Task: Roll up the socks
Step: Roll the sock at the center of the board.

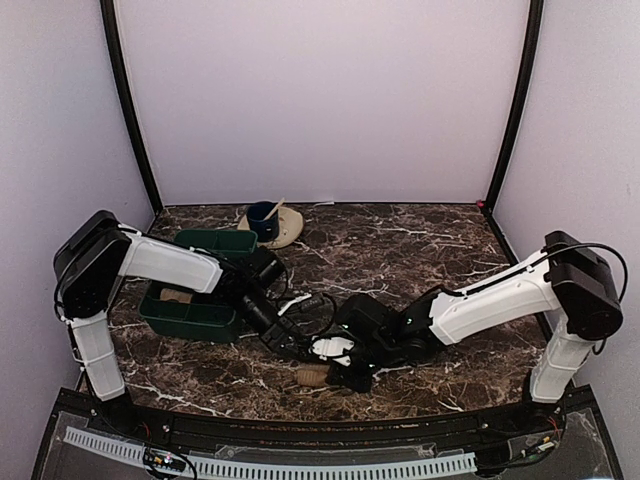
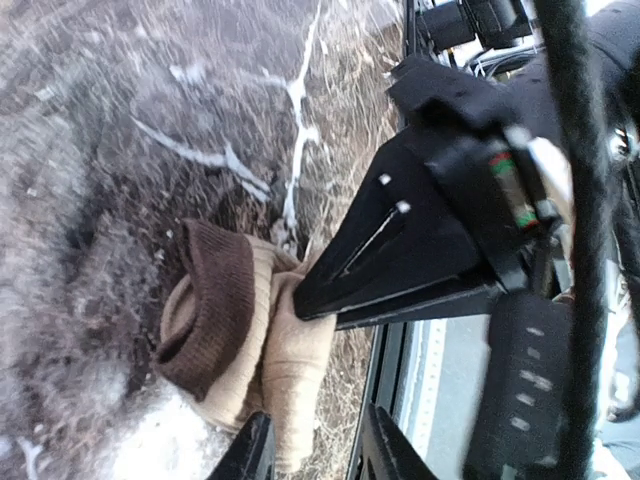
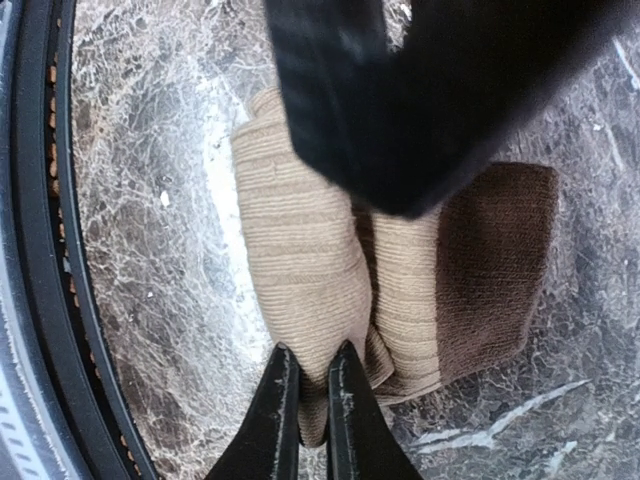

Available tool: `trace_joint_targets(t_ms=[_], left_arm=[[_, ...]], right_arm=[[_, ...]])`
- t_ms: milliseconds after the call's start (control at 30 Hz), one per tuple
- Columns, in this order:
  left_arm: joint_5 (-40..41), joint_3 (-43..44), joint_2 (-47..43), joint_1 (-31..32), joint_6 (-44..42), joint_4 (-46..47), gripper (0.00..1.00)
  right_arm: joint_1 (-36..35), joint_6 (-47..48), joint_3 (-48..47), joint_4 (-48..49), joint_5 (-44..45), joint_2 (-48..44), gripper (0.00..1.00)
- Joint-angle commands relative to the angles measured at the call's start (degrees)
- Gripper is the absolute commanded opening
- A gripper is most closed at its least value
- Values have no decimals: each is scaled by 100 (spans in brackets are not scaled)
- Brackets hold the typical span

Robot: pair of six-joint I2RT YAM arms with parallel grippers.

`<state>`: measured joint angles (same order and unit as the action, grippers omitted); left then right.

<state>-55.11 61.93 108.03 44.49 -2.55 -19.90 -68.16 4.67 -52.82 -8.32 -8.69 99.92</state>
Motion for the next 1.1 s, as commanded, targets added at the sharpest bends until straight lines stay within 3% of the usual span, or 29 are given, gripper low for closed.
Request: trace_joint_targets(t_ms=[0, 533, 800, 1067], left_arm=[[484, -316, -524, -75, 276, 466, 32], [2455, -1467, -1806, -28, 684, 1689, 33], [3075, -1873, -2500, 513, 434, 2028, 35], [3624, -1859, -2484, 1120, -24, 1842, 36]], right_arm=[[270, -264, 4, -411, -510, 237, 4], [952, -489, -227, -757, -1890, 630, 4], [1208, -511, -321, -879, -2559, 891, 4], [1413, -563, -370, -972, -3078, 1095, 4]])
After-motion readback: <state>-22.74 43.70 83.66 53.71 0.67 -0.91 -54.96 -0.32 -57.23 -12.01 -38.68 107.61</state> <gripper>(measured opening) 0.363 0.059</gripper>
